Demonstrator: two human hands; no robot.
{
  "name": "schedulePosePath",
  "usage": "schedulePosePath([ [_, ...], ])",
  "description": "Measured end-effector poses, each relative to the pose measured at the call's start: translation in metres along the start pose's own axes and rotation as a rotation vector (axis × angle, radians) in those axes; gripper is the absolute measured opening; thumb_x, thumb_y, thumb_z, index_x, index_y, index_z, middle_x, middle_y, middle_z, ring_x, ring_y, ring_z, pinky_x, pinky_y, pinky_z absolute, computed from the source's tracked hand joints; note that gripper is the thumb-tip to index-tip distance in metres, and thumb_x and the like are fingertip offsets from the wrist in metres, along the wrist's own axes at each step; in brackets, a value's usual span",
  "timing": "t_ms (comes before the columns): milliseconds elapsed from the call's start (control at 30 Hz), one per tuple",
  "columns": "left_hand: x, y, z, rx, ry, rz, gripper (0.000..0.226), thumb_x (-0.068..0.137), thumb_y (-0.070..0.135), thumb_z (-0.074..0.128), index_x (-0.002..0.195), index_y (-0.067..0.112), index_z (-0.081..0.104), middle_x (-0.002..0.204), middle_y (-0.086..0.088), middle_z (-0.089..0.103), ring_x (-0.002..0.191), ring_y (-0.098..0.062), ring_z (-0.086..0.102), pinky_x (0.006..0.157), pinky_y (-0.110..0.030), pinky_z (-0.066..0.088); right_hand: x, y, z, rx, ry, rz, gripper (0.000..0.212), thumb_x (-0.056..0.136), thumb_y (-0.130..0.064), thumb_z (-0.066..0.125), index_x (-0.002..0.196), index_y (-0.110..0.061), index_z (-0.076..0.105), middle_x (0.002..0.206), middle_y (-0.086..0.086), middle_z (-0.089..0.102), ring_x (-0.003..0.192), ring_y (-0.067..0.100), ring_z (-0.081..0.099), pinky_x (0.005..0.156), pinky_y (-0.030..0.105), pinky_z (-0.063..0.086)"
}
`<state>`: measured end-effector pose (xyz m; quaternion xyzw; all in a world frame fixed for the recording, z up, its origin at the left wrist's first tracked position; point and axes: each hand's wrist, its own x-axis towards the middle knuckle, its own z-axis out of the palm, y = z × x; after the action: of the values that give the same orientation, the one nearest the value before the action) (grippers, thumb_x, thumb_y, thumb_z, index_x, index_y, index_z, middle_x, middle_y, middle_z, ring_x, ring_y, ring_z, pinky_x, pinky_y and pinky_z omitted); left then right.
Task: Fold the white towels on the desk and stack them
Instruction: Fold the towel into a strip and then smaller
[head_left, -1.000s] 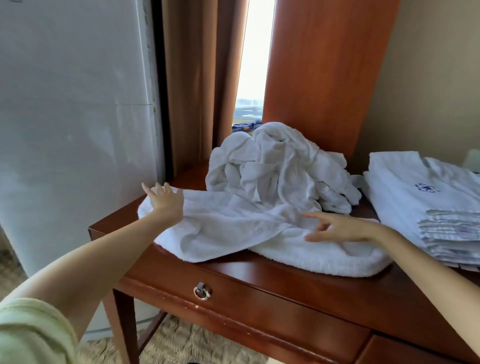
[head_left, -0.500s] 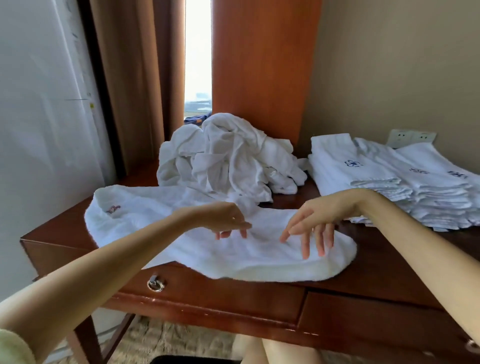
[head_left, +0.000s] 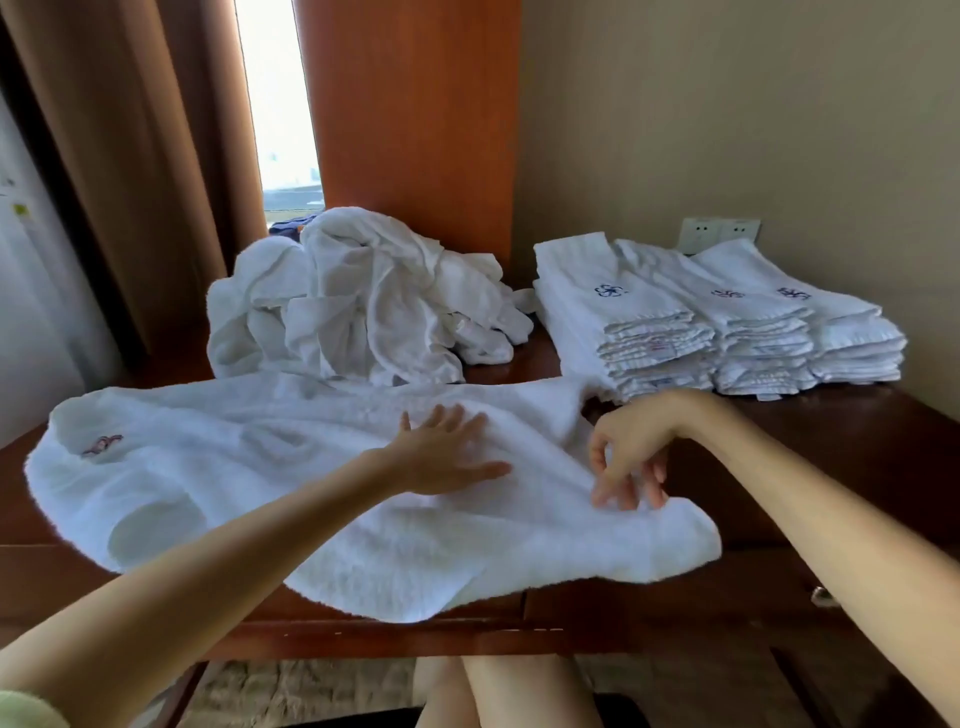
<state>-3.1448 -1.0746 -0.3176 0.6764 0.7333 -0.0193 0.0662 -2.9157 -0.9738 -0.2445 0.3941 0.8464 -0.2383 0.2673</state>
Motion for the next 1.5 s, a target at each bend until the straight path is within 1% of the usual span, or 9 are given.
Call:
schedulePosePath([
  [200,0.003,0.043,0.022,0.025,0.077,0.137,0.095,0.078,0.083,0.015,0.153,0.029,-0.01,0.159,0.0,-0.024,0.144,-0.016,-0.025,0.114,-0.057,-0.016,0.009,0.024,0.005,0.261,0.424,-0.036,0.025,0.098,-0.031,0.054,0.107,-0.009,0.061,0.101,0.01,0.071,0.087,0.021,0.07,0.064,0.027,0.054],
  [300,-0.009,0.05,0.028,0.004,0.034,0.242,0.097,0.07,0.084,0.006,0.152,0.036,-0.012,0.158,0.005,-0.025,0.144,-0.012,-0.026,0.116,-0.053,-0.013,0.031,0.027,0.019,0.178,0.668,-0.014,0.029,0.097,-0.026,0.051,0.112,-0.003,0.061,0.114,0.013,0.064,0.105,0.029,0.061,0.089,0.043,0.049],
  [500,-0.032,0.051,0.029,-0.022,-0.013,0.276,0.09,0.074,0.082,0.007,0.15,0.039,-0.013,0.158,0.006,-0.023,0.144,-0.011,-0.025,0.118,-0.05,-0.013,0.05,0.023,0.041,0.259,0.749,0.056,0.06,0.092,-0.037,0.057,0.144,-0.018,0.033,0.143,0.006,0.043,0.121,0.027,0.051,0.091,0.039,0.047],
  [633,-0.035,0.056,0.026,-0.045,0.061,0.263,0.083,0.08,0.077,0.011,0.153,0.038,0.002,0.162,0.006,-0.007,0.148,-0.011,-0.01,0.12,-0.046,-0.005,0.034,0.038,0.04,0.356,0.697,0.065,0.055,0.087,-0.031,0.065,0.136,-0.022,0.042,0.134,0.004,0.051,0.115,0.022,0.053,0.087,0.034,0.047],
  [833,-0.035,0.055,0.011,-0.142,0.324,0.359,0.048,0.094,0.059,0.04,0.136,0.036,0.05,0.146,0.01,0.046,0.134,-0.01,0.04,0.105,-0.03,0.032,0.007,0.031,0.023,-0.177,0.752,0.537,0.054,0.093,-0.022,0.058,0.141,-0.012,0.036,0.141,0.013,0.04,0.128,0.031,0.043,0.094,0.04,0.043],
  [1033,-0.059,-0.043,-0.003,-0.125,0.479,-0.046,0.05,0.099,0.044,0.042,0.145,0.025,0.039,0.145,-0.001,0.047,0.126,-0.021,0.049,0.099,-0.034,0.04,0.059,-0.085,0.04,-0.002,0.915,-0.098,0.035,0.1,-0.023,0.045,0.135,-0.018,0.047,0.136,0.01,0.044,0.123,0.032,0.045,0.095,0.039,0.039],
  [1200,-0.121,-0.152,0.012,-0.229,0.381,-0.566,0.072,0.098,0.054,0.032,0.155,0.017,0.006,0.161,-0.012,0.01,0.148,-0.029,0.009,0.119,-0.044,0.011,0.107,-0.186,0.048,0.091,0.802,-0.378,0.045,0.103,-0.035,0.038,0.146,-0.021,0.038,0.151,0.005,0.038,0.138,0.026,0.033,0.108,0.041,0.031],
  [1367,-0.182,-0.21,0.029,-0.31,0.392,-0.532,0.083,0.088,0.068,0.025,0.153,0.029,-0.009,0.162,-0.005,-0.006,0.149,-0.024,-0.004,0.12,-0.048,0.0,0.146,-0.239,0.053,-0.06,0.653,-0.293,0.063,0.097,-0.064,0.024,0.152,-0.032,0.02,0.16,-0.002,0.017,0.146,0.027,0.013,0.115,0.05,0.012],
  [1500,-0.223,-0.25,0.03,-0.039,0.361,-0.461,0.049,0.098,0.03,0.044,0.146,0.022,0.035,0.159,-0.002,0.022,0.143,-0.024,0.029,0.119,-0.053,0.013,0.164,-0.238,0.056,-0.044,0.617,-0.293,0.074,0.089,-0.075,0.023,0.152,-0.038,0.013,0.162,-0.01,-0.001,0.149,0.022,-0.002,0.117,0.051,0.0],
])
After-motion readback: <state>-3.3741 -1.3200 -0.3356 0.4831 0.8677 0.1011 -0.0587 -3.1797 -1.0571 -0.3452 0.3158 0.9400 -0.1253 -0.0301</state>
